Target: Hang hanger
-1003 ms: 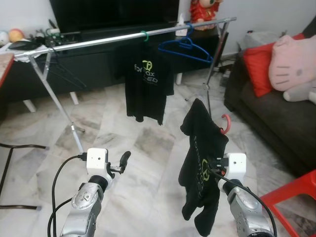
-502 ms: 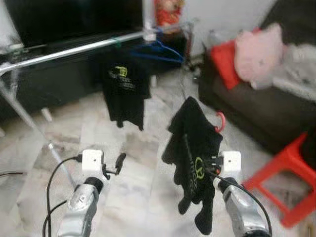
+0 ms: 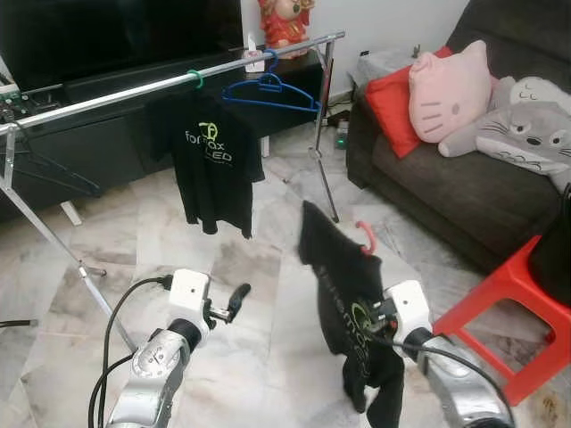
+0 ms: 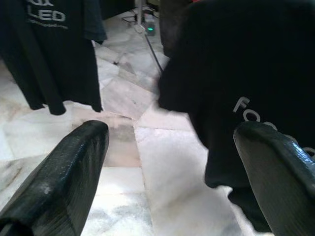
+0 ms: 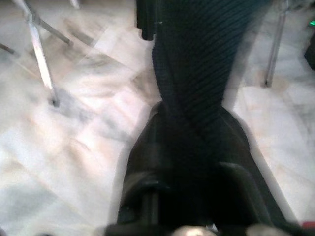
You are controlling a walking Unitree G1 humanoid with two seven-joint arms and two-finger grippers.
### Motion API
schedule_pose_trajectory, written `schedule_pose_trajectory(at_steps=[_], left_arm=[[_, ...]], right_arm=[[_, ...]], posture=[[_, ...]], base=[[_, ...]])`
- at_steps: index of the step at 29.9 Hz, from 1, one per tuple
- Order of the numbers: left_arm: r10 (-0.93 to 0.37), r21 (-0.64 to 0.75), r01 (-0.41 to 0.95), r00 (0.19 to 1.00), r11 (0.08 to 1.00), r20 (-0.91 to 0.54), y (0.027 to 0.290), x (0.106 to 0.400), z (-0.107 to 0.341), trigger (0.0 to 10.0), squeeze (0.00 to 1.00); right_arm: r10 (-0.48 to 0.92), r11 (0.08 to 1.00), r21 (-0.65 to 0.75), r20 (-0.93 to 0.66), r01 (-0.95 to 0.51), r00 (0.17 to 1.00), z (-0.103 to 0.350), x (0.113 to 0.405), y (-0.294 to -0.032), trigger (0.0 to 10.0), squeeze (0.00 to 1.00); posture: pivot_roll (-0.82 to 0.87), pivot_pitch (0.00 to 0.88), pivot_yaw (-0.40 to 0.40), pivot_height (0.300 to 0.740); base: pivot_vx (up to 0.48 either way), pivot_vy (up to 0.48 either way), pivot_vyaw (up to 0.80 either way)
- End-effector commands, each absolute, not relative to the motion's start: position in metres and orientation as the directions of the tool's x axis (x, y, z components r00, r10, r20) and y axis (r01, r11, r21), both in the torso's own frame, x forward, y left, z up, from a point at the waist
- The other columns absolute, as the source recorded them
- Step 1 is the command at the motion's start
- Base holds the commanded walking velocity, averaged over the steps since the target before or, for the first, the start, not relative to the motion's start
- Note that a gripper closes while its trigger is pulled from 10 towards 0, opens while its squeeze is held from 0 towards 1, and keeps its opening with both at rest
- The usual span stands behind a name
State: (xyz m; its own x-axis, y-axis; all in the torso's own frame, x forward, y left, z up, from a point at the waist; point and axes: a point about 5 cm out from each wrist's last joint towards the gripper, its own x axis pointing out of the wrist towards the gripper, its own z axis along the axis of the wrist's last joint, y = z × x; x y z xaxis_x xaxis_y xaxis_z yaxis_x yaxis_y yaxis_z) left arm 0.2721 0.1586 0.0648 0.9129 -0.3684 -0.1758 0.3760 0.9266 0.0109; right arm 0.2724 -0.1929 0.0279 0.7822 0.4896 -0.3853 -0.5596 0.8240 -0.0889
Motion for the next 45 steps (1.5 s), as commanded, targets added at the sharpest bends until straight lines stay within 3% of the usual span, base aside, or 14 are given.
schedule_pose_trajectory(at_steps=[1, 9, 14, 20, 25, 30, 34, 45], left_arm=[[-0.454, 0.039, 0.475, 0.860, 0.879, -0.234, 0.159, 0.269, 0.061, 10.0, 0.00], [-0.635, 0.062, 0.699, 0.680, 0.712, -0.367, 0.169, 0.258, 0.059, 10.0, 0.00], [-0.698, 0.049, 0.789, 0.568, 0.612, -0.437, 0.171, 0.250, 0.060, 10.0, 0.00], [-0.756, -0.040, 0.873, 0.397, 0.486, -0.520, 0.175, 0.234, 0.056, 10.0, 0.00], [-0.734, -0.021, 0.865, 0.413, 0.502, -0.538, 0.171, 0.240, 0.048, 10.0, 0.00], [-0.677, 0.051, 0.804, 0.530, 0.592, -0.510, 0.167, 0.258, 0.046, 10.0, 0.00], [-0.670, 0.049, 0.781, 0.565, 0.623, -0.482, 0.166, 0.266, 0.048, 10.0, 0.00], [-0.743, -0.047, 0.856, 0.419, 0.515, -0.523, 0.161, 0.253, 0.041, 10.0, 0.00]], right_arm=[[0.607, 0.694, -0.148, -0.407, -0.705, 0.683, 0.041, 0.269, -0.198, 10.0, 0.00], [0.730, 0.391, -0.083, -0.579, -0.917, 0.364, 0.062, 0.250, -0.235, 10.0, 0.00], [0.682, 0.371, -0.091, -0.648, -0.924, 0.338, 0.071, 0.258, -0.257, 10.0, 0.00], [0.707, 0.311, -0.074, -0.648, -0.947, 0.283, 0.089, 0.263, -0.260, 10.0, 0.00], [0.787, 0.211, -0.039, -0.586, -0.977, 0.194, 0.103, 0.262, -0.241, 10.0, 0.00], [0.816, 0.143, -0.012, -0.565, -0.990, 0.125, 0.108, 0.259, -0.234, 10.0, 0.00], [0.812, 0.120, 0.006, -0.575, -0.993, 0.095, 0.108, 0.257, -0.236, 10.0, 0.00], [0.809, 0.124, 0.016, -0.580, -0.992, 0.092, 0.112, 0.257, -0.238, 10.0, 0.00]], posture=[[-0.04, 0.000, 0.013, 0.740], [-0.05, 0.000, 0.010, 0.740], [-0.04, 0.000, 0.003, 0.740], [-0.04, 0.000, -0.003, 0.740], [-0.04, 0.000, -0.006, 0.740], [-0.05, 0.000, -0.006, 0.740], [-0.05, 0.000, -0.007, 0.740], [-0.06, 0.000, -0.012, 0.740]], base=[[0.000, 0.000, 0.00], [0.000, 0.000, 0.00], [0.000, 0.000, 0.00], [0.000, 0.000, 0.00], [0.000, 0.000, 0.00], [0.000, 0.000, 0.00], [0.000, 0.000, 0.00], [0.000, 0.000, 0.00]])
